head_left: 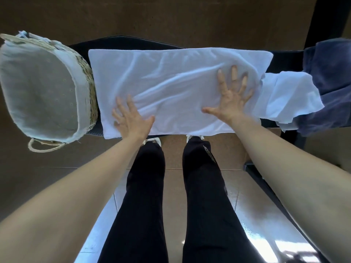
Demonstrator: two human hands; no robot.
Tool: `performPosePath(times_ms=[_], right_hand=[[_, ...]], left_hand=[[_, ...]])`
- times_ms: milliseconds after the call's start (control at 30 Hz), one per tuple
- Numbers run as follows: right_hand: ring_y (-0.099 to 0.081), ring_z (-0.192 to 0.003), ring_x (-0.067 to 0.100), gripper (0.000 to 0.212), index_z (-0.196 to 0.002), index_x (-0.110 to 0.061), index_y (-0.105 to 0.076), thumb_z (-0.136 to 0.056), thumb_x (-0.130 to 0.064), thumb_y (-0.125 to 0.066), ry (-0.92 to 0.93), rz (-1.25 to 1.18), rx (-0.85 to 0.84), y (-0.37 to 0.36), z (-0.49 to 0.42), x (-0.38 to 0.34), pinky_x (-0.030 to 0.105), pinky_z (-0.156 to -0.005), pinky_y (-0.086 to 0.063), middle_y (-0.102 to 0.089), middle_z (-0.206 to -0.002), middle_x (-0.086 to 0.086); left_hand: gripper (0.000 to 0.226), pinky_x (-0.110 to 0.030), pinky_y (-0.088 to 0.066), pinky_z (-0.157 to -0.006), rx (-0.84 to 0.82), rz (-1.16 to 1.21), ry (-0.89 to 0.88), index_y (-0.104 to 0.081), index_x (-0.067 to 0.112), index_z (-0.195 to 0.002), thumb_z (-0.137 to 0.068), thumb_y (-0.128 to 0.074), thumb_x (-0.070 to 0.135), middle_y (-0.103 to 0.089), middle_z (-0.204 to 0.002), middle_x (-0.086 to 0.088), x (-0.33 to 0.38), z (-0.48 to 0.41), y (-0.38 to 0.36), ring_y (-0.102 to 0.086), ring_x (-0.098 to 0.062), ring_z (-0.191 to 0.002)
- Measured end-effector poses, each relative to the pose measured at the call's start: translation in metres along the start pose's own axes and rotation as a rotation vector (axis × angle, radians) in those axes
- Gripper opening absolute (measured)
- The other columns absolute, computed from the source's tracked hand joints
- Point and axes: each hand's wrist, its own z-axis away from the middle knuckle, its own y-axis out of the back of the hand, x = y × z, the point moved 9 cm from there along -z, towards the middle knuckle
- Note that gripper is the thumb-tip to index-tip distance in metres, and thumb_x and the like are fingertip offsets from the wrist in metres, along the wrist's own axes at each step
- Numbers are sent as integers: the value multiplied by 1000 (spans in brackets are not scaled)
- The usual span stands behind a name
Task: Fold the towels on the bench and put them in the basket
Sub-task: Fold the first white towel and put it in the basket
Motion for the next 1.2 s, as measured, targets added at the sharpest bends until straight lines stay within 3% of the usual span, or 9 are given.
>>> performPosePath(times_ms=[133,300,433,500,633,767,933,1067,1200], right_hand=[[13,-155,43,123,-160,-48,2,-69,-63,-81,185,74,-24,-13,9,-52,76,-115,-7,16,-171,-6],[-15,-156,37,110,-161,-35,-23,-70,-44,-85,296,47,93,-8,18,-50,68,-111,-28,-11,-172,2],[-33,-134,34,90,-150,-23,-40,-69,-16,-80,140,35,388,22,41,11,56,-96,-42,-31,-154,6],[-34,-128,32,85,-146,-22,-43,-67,-6,-70,28,97,465,30,52,36,53,-96,-41,-31,-147,6],[-39,-141,39,86,-155,-21,-35,-75,-2,-59,-91,117,373,30,59,91,58,-103,-39,-37,-158,12],[-34,-144,36,83,-157,-25,-29,-86,-5,-67,-100,112,300,32,50,133,61,-103,-41,-40,-158,13],[-27,-151,37,88,-158,-22,-30,-82,6,-64,-182,71,251,41,45,175,62,-112,-34,-33,-162,13],[-30,-148,40,77,-152,-21,-38,-83,-3,-66,-197,34,310,50,45,185,58,-114,-32,-37,-159,16],[-48,-112,38,44,-121,-12,-65,-78,-9,-73,-154,-131,486,48,60,157,47,-87,-42,-58,-120,15]], left_hand=[[115,-64,-38,-111,-46,-113,-263,4,48,-161,-81,-77,59,23,-171,2,52,-5,0,2,-51,-155],[138,-80,-35,-101,-110,-119,-204,20,53,-155,-68,-87,61,37,-166,2,55,-23,-9,20,-55,-151],[144,-79,-24,-110,-89,-170,-153,22,40,-159,-68,-89,51,34,-167,-7,73,-18,-8,19,-56,-152],[137,-75,-17,-115,-15,-191,-270,14,37,-162,-68,-85,45,25,-170,-6,104,-1,-9,14,-52,-154],[120,-65,-24,-121,32,-318,-766,-7,40,-164,-70,-80,54,3,-174,-5,216,59,-52,-4,-46,-157],[119,-76,-17,-117,-115,-456,-755,3,47,-162,-77,-79,60,20,-172,-2,260,72,-88,11,-52,-154],[130,-84,-13,-111,-128,-548,-728,15,50,-159,-75,-84,53,33,-167,-11,262,73,-97,19,-61,-148],[113,-73,-10,-116,-108,-533,-730,-9,53,-158,-70,-80,59,13,-169,-11,273,72,-93,8,-55,-153],[65,-49,-32,-107,9,-367,-890,-47,33,-146,-85,-67,40,-35,-156,-5,325,72,-67,-33,-37,-140]])
